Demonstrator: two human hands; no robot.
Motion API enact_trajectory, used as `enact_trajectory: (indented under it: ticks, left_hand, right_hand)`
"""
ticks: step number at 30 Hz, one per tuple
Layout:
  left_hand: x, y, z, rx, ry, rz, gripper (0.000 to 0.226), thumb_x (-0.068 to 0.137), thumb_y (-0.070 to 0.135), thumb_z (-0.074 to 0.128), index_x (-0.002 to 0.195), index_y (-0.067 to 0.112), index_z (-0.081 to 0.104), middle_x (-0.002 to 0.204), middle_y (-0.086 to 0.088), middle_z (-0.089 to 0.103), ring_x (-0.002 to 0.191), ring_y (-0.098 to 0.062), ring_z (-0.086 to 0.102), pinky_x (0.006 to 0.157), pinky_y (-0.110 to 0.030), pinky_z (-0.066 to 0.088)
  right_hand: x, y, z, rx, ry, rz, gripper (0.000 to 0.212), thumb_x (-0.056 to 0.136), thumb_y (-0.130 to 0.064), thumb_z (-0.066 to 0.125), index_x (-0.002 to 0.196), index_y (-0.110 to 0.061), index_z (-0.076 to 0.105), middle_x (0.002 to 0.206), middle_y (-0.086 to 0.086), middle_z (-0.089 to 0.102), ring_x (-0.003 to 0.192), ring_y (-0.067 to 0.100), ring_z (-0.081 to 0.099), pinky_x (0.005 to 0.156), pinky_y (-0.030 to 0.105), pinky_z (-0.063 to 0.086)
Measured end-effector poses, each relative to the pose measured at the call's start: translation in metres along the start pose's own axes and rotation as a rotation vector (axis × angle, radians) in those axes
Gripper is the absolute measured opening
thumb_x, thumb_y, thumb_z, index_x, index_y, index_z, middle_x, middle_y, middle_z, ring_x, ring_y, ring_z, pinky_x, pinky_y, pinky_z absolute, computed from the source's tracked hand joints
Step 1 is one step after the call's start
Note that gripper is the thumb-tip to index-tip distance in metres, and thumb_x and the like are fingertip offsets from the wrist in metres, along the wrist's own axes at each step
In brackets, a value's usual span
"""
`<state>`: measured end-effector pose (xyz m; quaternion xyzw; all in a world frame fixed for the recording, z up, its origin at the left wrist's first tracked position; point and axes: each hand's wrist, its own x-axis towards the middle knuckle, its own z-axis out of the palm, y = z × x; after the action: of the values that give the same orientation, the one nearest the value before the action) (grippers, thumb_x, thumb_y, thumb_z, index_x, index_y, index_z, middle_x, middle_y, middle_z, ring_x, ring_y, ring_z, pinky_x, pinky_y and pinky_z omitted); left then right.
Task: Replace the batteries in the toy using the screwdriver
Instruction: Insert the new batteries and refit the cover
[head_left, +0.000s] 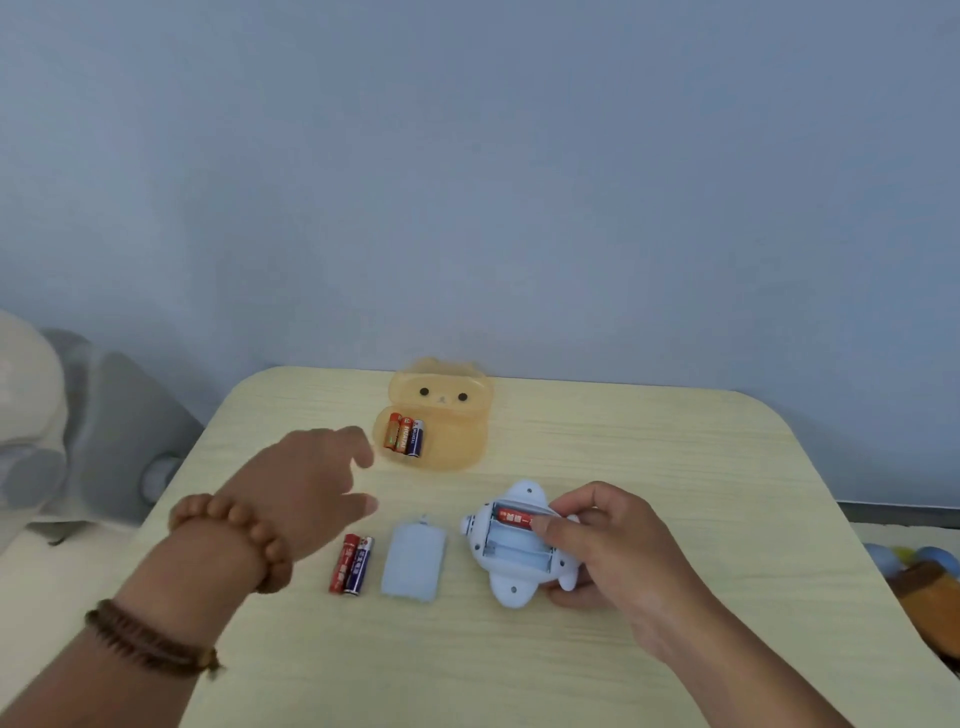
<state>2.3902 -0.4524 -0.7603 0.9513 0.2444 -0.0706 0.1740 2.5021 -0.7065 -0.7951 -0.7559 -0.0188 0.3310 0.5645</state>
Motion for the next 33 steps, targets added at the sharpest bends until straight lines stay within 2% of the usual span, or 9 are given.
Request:
enact_trajectory:
  ticks: [2, 4, 7, 11, 14, 21, 25, 30, 33]
  left_hand:
    - [-0.003, -0.019, 0.001, 0.117, -0.144, -0.111, 0.039, 0.078, 0.048, 0.073, 0.107, 0.032, 0.053, 0.076, 0.009, 0.063, 0.072, -0.006, 0.061, 0.067, -0.022, 0.044]
    - [-0.001, -0.024, 0.008, 0.066, -0.238, -0.186, 0.032, 0.079, 0.042, 0.071, 0.101, 0.03, 0.052, 0.063, 0.003, 0.065, 0.059, -0.009, 0.067, 0.061, -0.022, 0.049]
    - [0.005, -0.022, 0.015, -0.166, -0.248, -0.247, 0.017, 0.081, 0.02, 0.066, 0.093, 0.022, 0.055, 0.061, -0.004, 0.073, 0.051, -0.017, 0.071, 0.059, -0.027, 0.058]
    - [0.006, -0.017, 0.019, -0.28, -0.28, -0.278, 0.026, 0.078, 0.022, 0.078, 0.092, 0.015, 0.057, 0.058, -0.005, 0.073, 0.05, -0.017, 0.07, 0.051, -0.025, 0.055]
    - [0.007, -0.013, 0.02, -0.214, -0.253, -0.244, 0.019, 0.077, 0.022, 0.076, 0.088, 0.018, 0.06, 0.057, -0.003, 0.072, 0.048, -0.014, 0.069, 0.053, -0.023, 0.054]
    - [0.006, -0.018, 0.013, -0.17, -0.287, -0.214, 0.007, 0.075, 0.017, 0.071, 0.08, 0.021, 0.068, 0.069, -0.005, 0.076, 0.058, -0.017, 0.073, 0.071, -0.032, 0.062]
    - [0.003, -0.008, 0.011, -0.096, -0.251, -0.249, 0.009, 0.07, 0.016, 0.063, 0.074, 0.018, 0.07, 0.066, -0.002, 0.075, 0.057, -0.013, 0.072, 0.072, -0.031, 0.062]
    - [0.005, -0.002, 0.003, 0.055, -0.079, -0.253, 0.013, 0.076, 0.027, 0.065, 0.08, 0.015, 0.069, 0.083, 0.001, 0.072, 0.082, -0.016, 0.066, 0.077, -0.03, 0.055]
    - [0.008, -0.015, -0.002, -0.067, -0.003, -0.305, 0.004, 0.073, 0.024, 0.068, 0.075, 0.02, 0.068, 0.065, 0.003, 0.072, 0.068, -0.013, 0.067, 0.065, -0.026, 0.051]
  right_hand:
    - [0.0, 0.001, 0.002, -0.009, -0.007, -0.014, 0.016, 0.083, -0.016, 0.08, 0.095, -0.011, 0.069, 0.077, 0.002, 0.074, 0.06, 0.02, 0.071, 0.065, 0.047, 0.065]
    - [-0.001, 0.001, 0.003, -0.01, -0.012, -0.022, 0.017, 0.084, -0.017, 0.08, 0.096, -0.012, 0.069, 0.072, 0.002, 0.072, 0.06, 0.02, 0.071, 0.061, 0.041, 0.064]
    - [-0.003, 0.002, 0.004, 0.006, -0.013, -0.028, 0.018, 0.085, -0.019, 0.079, 0.097, -0.01, 0.068, 0.074, 0.004, 0.074, 0.061, 0.021, 0.072, 0.058, 0.036, 0.062]
    - [-0.005, 0.004, 0.004, 0.023, -0.008, -0.028, 0.018, 0.087, -0.018, 0.078, 0.098, -0.009, 0.068, 0.075, 0.005, 0.075, 0.06, 0.02, 0.072, 0.064, 0.045, 0.065]
    - [-0.005, 0.005, 0.004, 0.035, 0.0, -0.029, 0.016, 0.087, -0.017, 0.078, 0.097, -0.008, 0.069, 0.076, 0.003, 0.076, 0.058, 0.017, 0.071, 0.068, 0.055, 0.064]
    - [-0.006, 0.005, 0.004, 0.04, 0.009, -0.039, 0.015, 0.087, -0.017, 0.079, 0.096, -0.009, 0.069, 0.077, 0.001, 0.078, 0.059, 0.016, 0.072, 0.068, 0.056, 0.064]
    - [-0.005, 0.007, 0.005, 0.044, 0.006, -0.037, 0.017, 0.086, -0.018, 0.079, 0.096, -0.008, 0.069, 0.076, 0.002, 0.077, 0.06, 0.018, 0.073, 0.068, 0.055, 0.064]
    - [-0.004, 0.008, 0.005, 0.049, 0.003, -0.035, 0.017, 0.086, -0.018, 0.079, 0.097, -0.009, 0.069, 0.082, 0.004, 0.078, 0.063, 0.02, 0.075, 0.067, 0.053, 0.065]
    - [-0.004, 0.008, 0.005, 0.048, -0.002, -0.037, 0.017, 0.087, -0.018, 0.078, 0.097, -0.009, 0.069, 0.081, 0.004, 0.078, 0.062, 0.021, 0.075, 0.068, 0.053, 0.065]
